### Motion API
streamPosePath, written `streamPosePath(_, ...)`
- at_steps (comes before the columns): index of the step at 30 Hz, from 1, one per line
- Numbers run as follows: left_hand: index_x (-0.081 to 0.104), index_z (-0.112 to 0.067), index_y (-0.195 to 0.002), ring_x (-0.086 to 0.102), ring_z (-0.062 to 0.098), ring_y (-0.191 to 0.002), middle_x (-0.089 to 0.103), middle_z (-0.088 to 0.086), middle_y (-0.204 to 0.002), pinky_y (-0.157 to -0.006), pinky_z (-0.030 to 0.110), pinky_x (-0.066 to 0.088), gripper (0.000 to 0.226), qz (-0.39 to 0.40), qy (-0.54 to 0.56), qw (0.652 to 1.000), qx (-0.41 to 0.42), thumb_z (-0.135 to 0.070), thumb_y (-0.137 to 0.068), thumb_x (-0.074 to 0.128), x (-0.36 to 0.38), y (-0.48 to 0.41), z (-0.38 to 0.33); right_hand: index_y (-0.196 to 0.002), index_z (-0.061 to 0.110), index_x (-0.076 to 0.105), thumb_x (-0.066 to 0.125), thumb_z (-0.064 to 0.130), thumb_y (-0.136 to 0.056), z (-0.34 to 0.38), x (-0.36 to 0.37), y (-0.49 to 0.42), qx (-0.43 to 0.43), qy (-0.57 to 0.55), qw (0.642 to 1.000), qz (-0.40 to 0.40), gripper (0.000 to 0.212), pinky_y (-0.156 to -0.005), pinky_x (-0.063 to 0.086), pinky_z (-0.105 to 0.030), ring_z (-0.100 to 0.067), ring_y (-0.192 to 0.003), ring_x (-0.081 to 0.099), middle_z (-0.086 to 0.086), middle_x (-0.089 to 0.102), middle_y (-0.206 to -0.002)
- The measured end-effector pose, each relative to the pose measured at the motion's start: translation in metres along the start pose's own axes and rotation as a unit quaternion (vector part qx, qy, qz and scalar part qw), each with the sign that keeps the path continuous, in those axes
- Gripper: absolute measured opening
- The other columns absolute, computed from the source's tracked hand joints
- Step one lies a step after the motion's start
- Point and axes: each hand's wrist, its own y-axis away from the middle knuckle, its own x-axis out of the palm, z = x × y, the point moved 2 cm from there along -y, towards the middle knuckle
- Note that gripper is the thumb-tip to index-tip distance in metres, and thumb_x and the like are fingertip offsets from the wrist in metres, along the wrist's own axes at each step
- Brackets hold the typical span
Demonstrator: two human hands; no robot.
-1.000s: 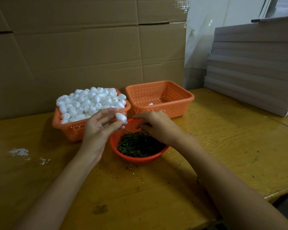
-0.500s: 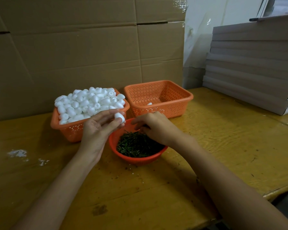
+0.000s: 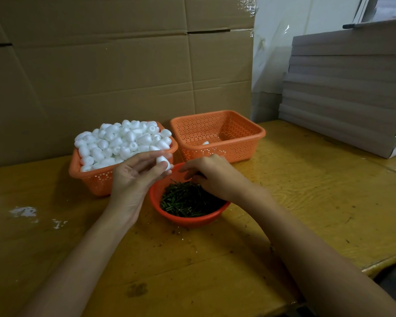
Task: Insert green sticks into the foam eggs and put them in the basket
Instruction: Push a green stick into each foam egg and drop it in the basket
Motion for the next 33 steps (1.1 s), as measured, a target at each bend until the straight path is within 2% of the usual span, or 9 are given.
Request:
streamPosePath(3,0.084,-0.021,-0.101,0.079,0.03,-0.099,0.08,0.016,-0.115,-0.084,0.029,0.064,0.027,-0.004,-0.012,1.0,0.005,-0.015,-0.074,0.088,-0.0011,-0.0003,0.0003,-0.131,0.015,0.072,0.062,-0.012,-0.089,0.0001,-0.0002,0.0002,0.0,0.0,1.0,-0.004,0.05,-0.097,0.056,-0.038,-0.012,-0.109,0.073,-0.001,0.079,-0.114)
streamPosePath(11,0.084,-0.02,-0.102,0.078,0.035,-0.105,0.079,0.017,-0.117,-0.085,0.03,0.064,0.029,0.008,-0.009,1.0,0.006,-0.016,-0.074,0.088,-0.0038,-0.0013,0.0009,-0.133,0.015,0.07,0.059,-0.012,-0.09,0.0009,-0.0013,0.0003,-0.004,0.002,1.0,-0.006,0.051,-0.097,0.055,-0.036,-0.012,-0.109,0.073,-0.001,0.079,-0.114)
streamPosePath(17,0.084,-0.02,-0.1,0.079,0.031,-0.098,0.08,0.017,-0.114,-0.083,0.03,0.064,0.028,-0.002,-0.012,1.0,0.019,-0.025,-0.073,0.091,-0.0026,-0.0016,-0.0003,-0.133,0.014,0.069,0.06,-0.011,-0.091,0.002,-0.0019,0.0006,-0.003,0.007,1.0,0.002,0.049,-0.098,0.055,-0.038,-0.013,-0.111,0.072,-0.001,0.078,-0.116)
streamPosePath(28,0.083,-0.018,-0.097,0.08,0.034,-0.098,0.079,0.018,-0.114,-0.082,0.03,0.064,0.027,0.01,-0.024,1.0,0.011,-0.02,-0.072,0.091,-0.0036,-0.0017,-0.0003,-0.126,0.015,0.072,0.059,-0.013,-0.089,0.0003,-0.0005,0.0012,0.0,0.006,1.0,0.011,0.048,-0.097,0.055,-0.038,-0.014,-0.111,0.072,-0.001,0.078,-0.117)
streamPosePath(33,0.082,-0.015,-0.1,0.078,0.038,-0.105,0.078,0.016,-0.122,-0.084,0.032,0.065,0.028,0.014,-0.016,1.0,0.007,-0.017,-0.073,0.09,-0.0035,-0.0016,-0.0003,-0.128,0.014,0.071,0.059,-0.012,-0.09,-0.0005,-0.0003,0.0002,0.0,0.007,1.0,0.018,0.048,-0.098,0.055,-0.039,-0.014,-0.112,0.072,-0.002,0.077,-0.119)
